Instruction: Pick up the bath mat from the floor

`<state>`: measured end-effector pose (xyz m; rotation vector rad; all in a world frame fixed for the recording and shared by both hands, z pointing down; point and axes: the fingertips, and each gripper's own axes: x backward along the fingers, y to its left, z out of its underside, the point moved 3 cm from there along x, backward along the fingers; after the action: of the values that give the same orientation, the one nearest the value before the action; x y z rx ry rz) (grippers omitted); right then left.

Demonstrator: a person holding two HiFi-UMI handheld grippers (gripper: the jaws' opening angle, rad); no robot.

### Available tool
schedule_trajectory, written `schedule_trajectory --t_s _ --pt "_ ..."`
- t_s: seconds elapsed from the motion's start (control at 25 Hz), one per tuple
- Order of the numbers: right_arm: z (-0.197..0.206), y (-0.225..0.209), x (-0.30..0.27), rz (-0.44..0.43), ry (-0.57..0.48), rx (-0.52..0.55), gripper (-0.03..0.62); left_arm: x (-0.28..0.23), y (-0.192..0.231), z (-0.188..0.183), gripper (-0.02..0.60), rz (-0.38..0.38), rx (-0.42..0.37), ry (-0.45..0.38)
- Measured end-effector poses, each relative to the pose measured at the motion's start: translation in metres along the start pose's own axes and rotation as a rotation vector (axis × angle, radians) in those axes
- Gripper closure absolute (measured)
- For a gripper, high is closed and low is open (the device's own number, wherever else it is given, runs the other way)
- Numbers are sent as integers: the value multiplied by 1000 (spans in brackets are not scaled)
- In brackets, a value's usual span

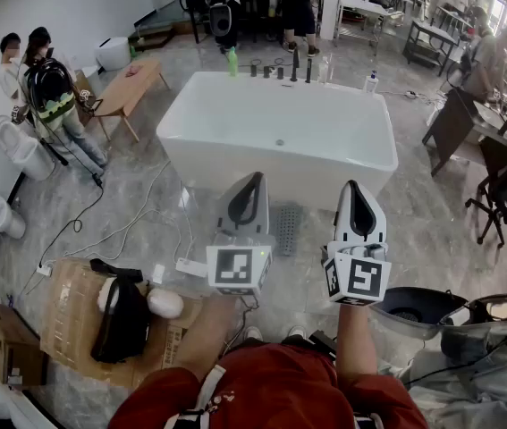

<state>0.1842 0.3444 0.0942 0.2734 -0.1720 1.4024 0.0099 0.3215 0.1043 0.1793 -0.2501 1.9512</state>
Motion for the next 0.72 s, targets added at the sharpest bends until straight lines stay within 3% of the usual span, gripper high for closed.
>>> schedule_trajectory --t_s 0.72 --pt "9 43 -30 -11 -1 -38 582 -1 49 2 566 -15 -38 -5"
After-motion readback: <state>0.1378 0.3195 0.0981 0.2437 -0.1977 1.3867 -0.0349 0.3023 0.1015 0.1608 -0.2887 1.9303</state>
